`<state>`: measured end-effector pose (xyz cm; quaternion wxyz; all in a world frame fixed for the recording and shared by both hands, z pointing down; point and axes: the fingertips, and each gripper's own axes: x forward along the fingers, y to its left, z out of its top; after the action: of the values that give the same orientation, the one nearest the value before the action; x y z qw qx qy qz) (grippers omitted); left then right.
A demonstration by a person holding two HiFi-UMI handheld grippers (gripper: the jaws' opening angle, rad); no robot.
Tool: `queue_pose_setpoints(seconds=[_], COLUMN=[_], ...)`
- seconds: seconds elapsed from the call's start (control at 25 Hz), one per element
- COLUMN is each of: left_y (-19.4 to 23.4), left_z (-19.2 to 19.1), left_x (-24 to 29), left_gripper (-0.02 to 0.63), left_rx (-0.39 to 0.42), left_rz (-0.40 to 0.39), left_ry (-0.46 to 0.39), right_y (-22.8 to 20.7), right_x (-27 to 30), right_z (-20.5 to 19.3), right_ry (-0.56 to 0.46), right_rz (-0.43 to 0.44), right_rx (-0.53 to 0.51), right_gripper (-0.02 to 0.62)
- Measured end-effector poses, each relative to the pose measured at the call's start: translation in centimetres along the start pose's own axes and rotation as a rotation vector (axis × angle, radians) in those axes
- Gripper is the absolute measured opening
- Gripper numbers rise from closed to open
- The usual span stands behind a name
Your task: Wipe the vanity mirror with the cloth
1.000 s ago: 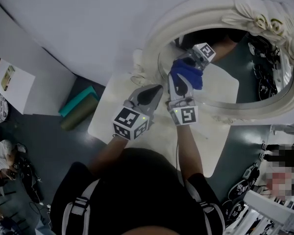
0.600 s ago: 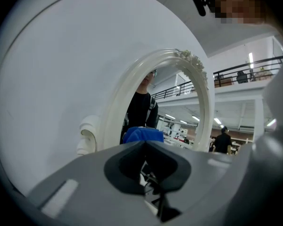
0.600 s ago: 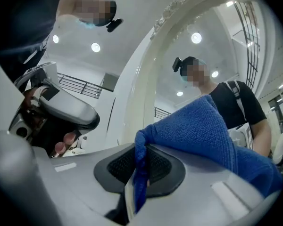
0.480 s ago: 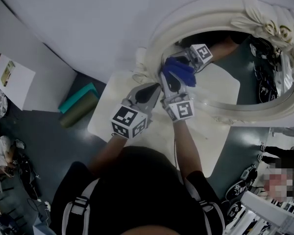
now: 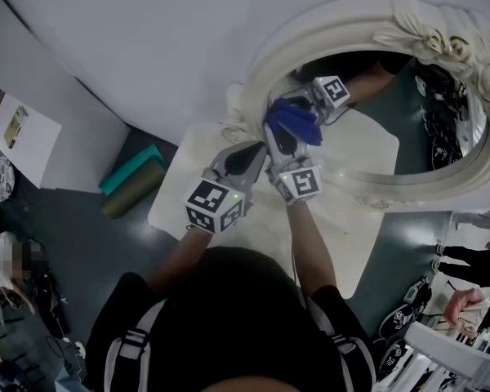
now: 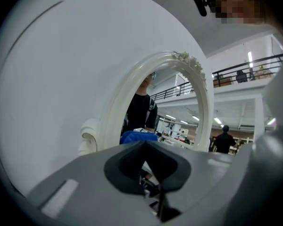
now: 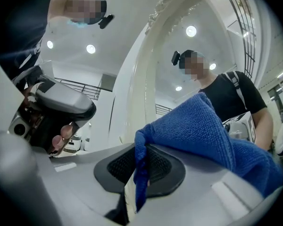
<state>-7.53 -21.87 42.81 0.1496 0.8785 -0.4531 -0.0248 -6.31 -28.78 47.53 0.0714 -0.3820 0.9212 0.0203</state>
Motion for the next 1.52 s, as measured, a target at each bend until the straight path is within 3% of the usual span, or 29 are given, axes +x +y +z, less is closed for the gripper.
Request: queue_pose_setpoints(seconds=[0.36,0.68,0.92,1.28,1.52], left_y=[-0.7,-2.4,-6.2,-11.1,-12.6], left_z=[0.9,1.0,-0.6,-3.6,-7.4], left_x=[-1.0,-1.5,-1.1,-1.4,-2.1], left_gripper=[0.006,0.006,0.006,0.006,0.006], left_rx=[0.010,0.031,0.046,0.056,0.041], left_rz=[0.001,-0.012,-0.079,-0.135,-0.123], left_ry=[-0.024,-0.029,-0.002,0.030,0.079], right_y=[0.9,-0.3,-1.1,-1.2,-1.4], right_x=[-2.7,-8.9,-14.2,-23.1,-28.4], right_z=[2.3,6.2,7.7,7.4,4.8], right_ry=[-0.004,-0.021,0.011,0.074,0.117], right_rz=[-0.068,-0.244,-0.334,-0.478,-0.568], right_rx=[-0.030,0.046,0.017,0.077,0.134], right_gripper=[0.038,0.038,0.038,0.038,0.040])
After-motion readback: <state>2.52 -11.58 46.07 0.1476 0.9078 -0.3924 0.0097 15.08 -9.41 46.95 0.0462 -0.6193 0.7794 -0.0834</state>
